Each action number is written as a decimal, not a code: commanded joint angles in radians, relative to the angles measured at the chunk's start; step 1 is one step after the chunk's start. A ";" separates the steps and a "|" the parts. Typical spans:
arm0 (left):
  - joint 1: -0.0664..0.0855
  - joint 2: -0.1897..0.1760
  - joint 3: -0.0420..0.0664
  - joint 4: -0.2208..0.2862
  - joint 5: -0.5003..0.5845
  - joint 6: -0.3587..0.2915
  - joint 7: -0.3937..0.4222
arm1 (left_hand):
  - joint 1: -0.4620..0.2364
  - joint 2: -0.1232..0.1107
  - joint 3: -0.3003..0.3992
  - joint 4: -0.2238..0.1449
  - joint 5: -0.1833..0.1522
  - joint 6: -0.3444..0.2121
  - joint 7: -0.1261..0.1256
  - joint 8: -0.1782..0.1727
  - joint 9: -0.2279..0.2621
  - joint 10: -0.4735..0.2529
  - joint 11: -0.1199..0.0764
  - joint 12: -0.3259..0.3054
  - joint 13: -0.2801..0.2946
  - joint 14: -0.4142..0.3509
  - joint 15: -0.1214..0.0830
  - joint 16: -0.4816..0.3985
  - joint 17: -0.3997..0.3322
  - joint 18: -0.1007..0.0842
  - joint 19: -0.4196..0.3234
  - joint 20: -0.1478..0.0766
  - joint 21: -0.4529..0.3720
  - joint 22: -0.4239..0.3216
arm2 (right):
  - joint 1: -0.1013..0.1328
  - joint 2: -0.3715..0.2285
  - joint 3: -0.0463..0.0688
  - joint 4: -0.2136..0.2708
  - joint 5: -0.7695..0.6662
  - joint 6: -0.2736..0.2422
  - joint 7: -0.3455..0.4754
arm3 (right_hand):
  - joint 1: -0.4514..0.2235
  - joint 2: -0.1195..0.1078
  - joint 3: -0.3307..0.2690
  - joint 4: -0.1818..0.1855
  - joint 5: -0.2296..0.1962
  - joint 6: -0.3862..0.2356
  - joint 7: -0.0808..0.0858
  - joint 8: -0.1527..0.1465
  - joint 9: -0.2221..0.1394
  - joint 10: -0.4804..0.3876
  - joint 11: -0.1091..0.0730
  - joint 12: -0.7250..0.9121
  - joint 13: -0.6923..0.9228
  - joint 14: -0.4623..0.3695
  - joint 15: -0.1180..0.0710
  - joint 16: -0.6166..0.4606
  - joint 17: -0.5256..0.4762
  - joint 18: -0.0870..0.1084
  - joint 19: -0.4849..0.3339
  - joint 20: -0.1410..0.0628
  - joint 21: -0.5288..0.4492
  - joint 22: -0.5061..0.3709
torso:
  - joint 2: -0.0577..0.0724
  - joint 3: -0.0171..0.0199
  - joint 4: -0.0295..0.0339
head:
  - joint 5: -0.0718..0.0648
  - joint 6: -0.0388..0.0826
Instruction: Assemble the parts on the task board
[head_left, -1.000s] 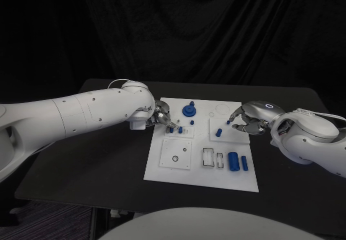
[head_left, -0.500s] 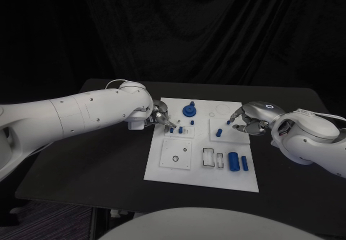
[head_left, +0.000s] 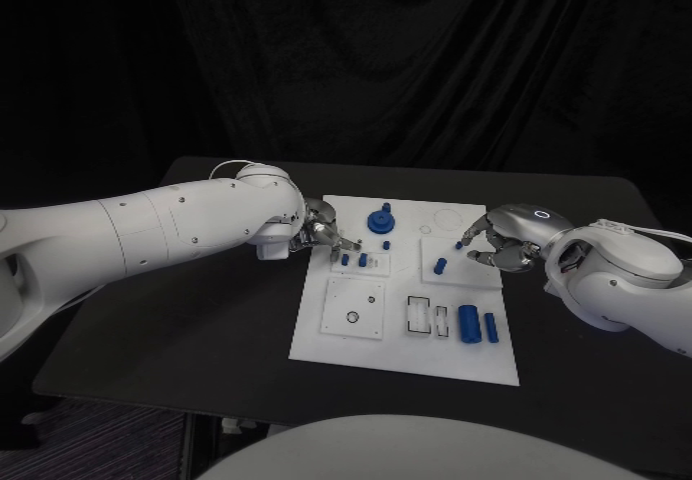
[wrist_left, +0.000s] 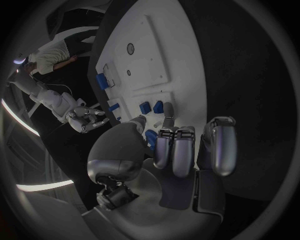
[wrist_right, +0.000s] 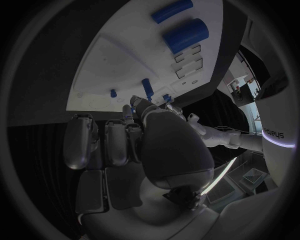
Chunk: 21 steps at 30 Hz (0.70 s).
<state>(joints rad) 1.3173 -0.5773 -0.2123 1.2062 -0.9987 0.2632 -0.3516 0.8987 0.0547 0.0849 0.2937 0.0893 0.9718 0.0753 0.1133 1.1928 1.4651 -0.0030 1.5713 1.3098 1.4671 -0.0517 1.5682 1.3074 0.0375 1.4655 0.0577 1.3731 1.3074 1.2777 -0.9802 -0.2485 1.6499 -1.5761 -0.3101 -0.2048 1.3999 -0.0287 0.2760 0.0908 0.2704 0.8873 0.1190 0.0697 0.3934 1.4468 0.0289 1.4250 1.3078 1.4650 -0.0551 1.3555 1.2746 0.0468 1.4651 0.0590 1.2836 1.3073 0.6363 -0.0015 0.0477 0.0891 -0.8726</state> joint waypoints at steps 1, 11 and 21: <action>-0.002 -0.006 0.000 0.002 0.001 -0.112 0.133 | -0.021 0.006 -0.038 0.000 -0.019 -0.004 0.002 -0.004 0.002 0.106 0.010 -0.001 0.261 0.104 0.008 0.003 0.263 0.011 -0.001 0.009 -0.005 0.200 | -0.003 -0.004 0.001 0.002 -0.003 0.007 -0.016 | -0.006 -0.002 0.006 -0.002 0.005 0.008 0.002 -0.002 -0.002 -0.006 -0.003 -0.004 0.104 0.041 0.009 -0.004 -0.002 0.018 -0.003 0.002 -0.007 0.176 | 0.001 0.0005 0.0004 | -0.003 0.000; -0.002 -0.041 0.000 0.005 -0.005 -0.414 0.420 | 0.073 0.034 -0.129 -0.003 0.015 -0.079 0.021 0.005 0.025 0.106 0.029 -0.001 0.261 0.104 0.027 0.003 0.263 0.015 -0.021 0.026 -0.025 0.194 | -0.003 -0.018 0.001 0.008 -0.003 -0.003 -0.017 | -0.006 -0.002 0.006 -0.002 0.005 0.008 0.002 -0.002 -0.002 -0.006 -0.003 -0.004 0.104 0.041 0.009 -0.004 -0.002 0.018 -0.003 0.002 -0.007 0.176 | 0.000 0.0005 -0.0011 | -0.003 0.000; -0.002 -0.069 0.000 0.010 -0.165 -0.570 0.689 | 0.547 0.035 0.048 -0.018 0.008 -0.254 0.043 -0.012 -0.002 -0.408 0.082 -0.403 0.064 -0.269 0.088 -0.190 -0.030 0.062 -0.322 0.067 -0.320 0.114 | -0.003 -0.022 0.001 0.006 0.002 -0.008 -0.014 | -0.008 -0.001 0.007 -0.001 0.005 0.008 0.002 -0.002 -0.002 -0.006 -0.003 -0.003 0.105 0.040 0.009 -0.004 -0.002 0.018 -0.004 0.003 -0.008 0.176 | 0.000 0.0002 -0.0009 | -0.001 0.000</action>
<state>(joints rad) 1.3157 -0.6485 -0.2129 1.2141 -1.0907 -0.2149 0.1678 1.4317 0.0896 0.1204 0.2728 0.1173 0.7251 0.1169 0.1044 1.1946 1.0906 0.0745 1.1901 1.3064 1.2288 0.0300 1.3962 1.2708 0.0933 1.1630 0.1216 1.0725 1.3074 1.2774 -1.0013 -0.2485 1.6556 -1.5754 -0.3110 -0.2056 1.3999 -0.0287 0.2761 0.0908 0.2704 0.8873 0.1190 0.0697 0.3920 1.4469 0.0288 1.4251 1.3078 1.4678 -0.0523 1.3556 1.2734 0.0468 1.4651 0.0590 1.2777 1.3073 0.6365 -0.0011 0.0468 0.0870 -0.8725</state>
